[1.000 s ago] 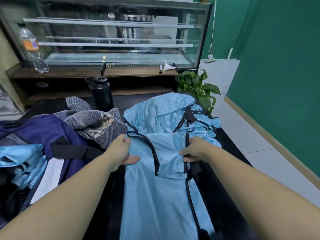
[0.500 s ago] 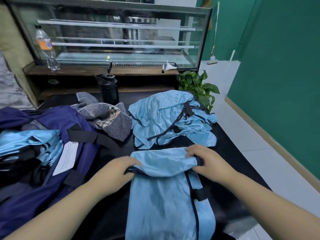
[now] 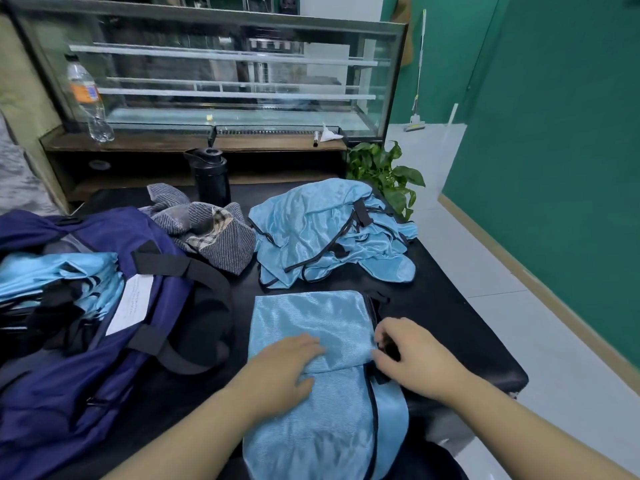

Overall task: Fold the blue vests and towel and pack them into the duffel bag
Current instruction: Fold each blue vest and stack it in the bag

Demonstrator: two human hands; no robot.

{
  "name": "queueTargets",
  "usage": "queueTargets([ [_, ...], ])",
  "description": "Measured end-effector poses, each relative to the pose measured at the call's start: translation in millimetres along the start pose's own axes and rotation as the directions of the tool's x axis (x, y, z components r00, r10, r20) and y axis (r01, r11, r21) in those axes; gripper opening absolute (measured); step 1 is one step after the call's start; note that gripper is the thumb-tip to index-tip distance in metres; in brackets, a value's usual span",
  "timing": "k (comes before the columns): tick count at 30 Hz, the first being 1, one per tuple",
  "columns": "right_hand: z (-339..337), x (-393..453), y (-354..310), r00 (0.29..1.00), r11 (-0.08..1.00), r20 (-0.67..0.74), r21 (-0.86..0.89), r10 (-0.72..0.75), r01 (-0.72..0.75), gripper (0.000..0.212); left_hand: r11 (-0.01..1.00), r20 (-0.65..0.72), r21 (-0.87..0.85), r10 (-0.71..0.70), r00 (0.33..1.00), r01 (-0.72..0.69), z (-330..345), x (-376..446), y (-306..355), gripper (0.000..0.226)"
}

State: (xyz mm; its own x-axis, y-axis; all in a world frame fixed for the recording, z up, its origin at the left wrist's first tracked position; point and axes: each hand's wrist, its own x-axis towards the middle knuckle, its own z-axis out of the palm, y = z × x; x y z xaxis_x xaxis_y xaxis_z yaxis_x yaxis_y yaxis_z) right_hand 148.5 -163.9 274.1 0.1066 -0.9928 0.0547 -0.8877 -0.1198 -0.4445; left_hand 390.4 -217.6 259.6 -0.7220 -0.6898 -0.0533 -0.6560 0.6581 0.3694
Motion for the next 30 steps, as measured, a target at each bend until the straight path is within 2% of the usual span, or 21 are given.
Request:
queueTargets([
  [3,2.6,-5.8,-3.1,0.997,0.987,0.052,-0.153,0.061,-0.052,0.035,1.0,-0.023,0.009,-0.009,1.0,0.009,16.7,14.3,10.4,0.045],
  [7,9.2,-8.0,9.0,0.995,0.964,0.07,-0.262,0.068,-0.047,0.026,0.998,-0.113,-0.008,-0.065,0.991,0.065,29.3,20.7,10.0,0.024],
  [10,14.9,-11.2,26.0,0.996,0.987,0.062,-0.15,0.062,-0.052,0.022,0.996,-0.178,-0.033,-0.085,0.98,0.081,34.6,21.0,10.0,0.016],
  [12,16.4,-13.3,37.3,0.992,0.991,0.016,-0.049,0.125,-0.124,0.015,0.994,-0.198,-0.046,-0.103,0.975,0.096,37.0,21.7,9.6,0.012],
  [15,18.9,-13.8,46.6,0.969,0.968,0.03,0.053,0.245,-0.246,0.029,0.987,-0.207,-0.08,-0.154,0.966,0.14,35.8,23.5,9.9,0.012],
  [18,21.3,-11.2,46.2,0.958,0.954,0.026,0.094,0.284,-0.285,0.032,0.971,-0.216,-0.188,-0.189,0.958,0.149,26.2,21.6,11.3,0.015],
  [25,18.4,-12.2,46.2,0.946,0.935,0.04,0.147,0.322,-0.324,0.031,0.999,-0.214,-0.028,0.025,0.977,-0.032,21.9,13.0,16.9,0.013],
  [28,15.8,-11.9,42.8,0.945,0.935,0.06,0.138,0.321,-0.327,0.027,0.999,-0.193,-0.01,0.04,0.98,-0.042,26.3,11.2,20.1,0.015],
  [30,10.8,-9.9,39.1,0.946,0.936,0.073,0.14,0.317,-0.324,0.017,0.999,-0.176,-0.037,0.024,0.984,-0.031,29.1,11.2,20.1,0.015],
])
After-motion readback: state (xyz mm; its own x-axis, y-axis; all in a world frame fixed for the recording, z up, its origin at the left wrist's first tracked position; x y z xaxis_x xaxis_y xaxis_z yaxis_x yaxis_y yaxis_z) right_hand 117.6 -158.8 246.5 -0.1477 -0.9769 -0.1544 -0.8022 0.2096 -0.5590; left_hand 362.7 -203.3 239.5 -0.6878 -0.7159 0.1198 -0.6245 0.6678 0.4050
